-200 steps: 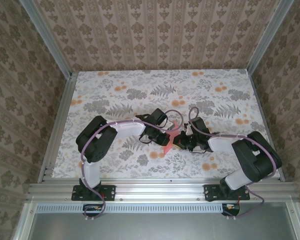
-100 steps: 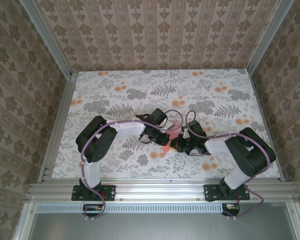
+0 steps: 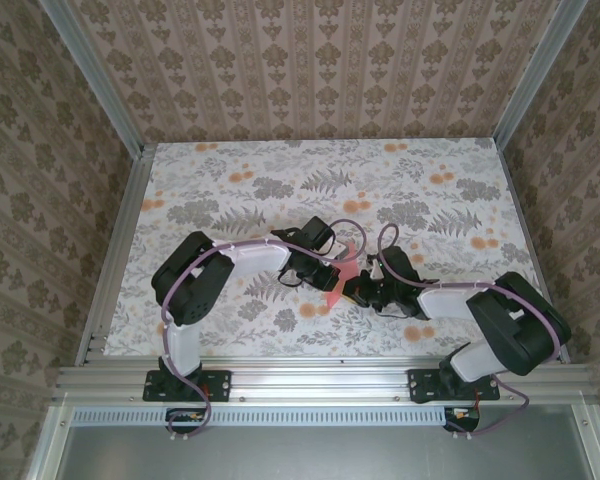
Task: Fold a paper plane with a square sheet of paper (pick it up from the middle)
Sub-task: Third fold the triangle at the center of the table.
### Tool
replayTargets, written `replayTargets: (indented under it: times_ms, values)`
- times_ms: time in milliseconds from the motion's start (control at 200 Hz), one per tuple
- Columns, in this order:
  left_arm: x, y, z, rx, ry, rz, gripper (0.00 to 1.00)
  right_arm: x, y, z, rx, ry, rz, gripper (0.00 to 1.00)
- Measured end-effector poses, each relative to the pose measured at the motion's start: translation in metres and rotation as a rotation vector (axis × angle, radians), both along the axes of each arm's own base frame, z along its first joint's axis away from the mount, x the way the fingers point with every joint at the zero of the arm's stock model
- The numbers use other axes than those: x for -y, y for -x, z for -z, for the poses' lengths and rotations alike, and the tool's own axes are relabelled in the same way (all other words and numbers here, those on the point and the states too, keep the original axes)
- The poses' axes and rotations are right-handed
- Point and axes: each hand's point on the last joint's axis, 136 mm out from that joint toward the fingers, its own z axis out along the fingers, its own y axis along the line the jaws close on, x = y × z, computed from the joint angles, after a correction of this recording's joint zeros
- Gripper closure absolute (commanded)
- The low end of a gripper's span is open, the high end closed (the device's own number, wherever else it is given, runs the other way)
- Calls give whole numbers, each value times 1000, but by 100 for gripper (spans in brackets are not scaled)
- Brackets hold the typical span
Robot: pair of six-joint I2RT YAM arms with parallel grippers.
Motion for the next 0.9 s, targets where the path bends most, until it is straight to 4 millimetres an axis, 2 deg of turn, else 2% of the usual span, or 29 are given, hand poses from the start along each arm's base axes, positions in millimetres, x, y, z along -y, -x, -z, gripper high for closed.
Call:
replayTargets:
  times_ms: [260,585,750,900]
  values:
    - [0,0,0,-1,0,0,95,-10,9,18,-50,16,-20,93]
    - [0,-1,0,3,1,-2,96,-16,2,16,-35,-31,-3,94]
    - [0,-1,0,3,1,-3,95,-14,4,10,-17,-22,5,94]
    - [0,-1,0,2,2,-3,96,-21,10,9,-9,-15,-13,94]
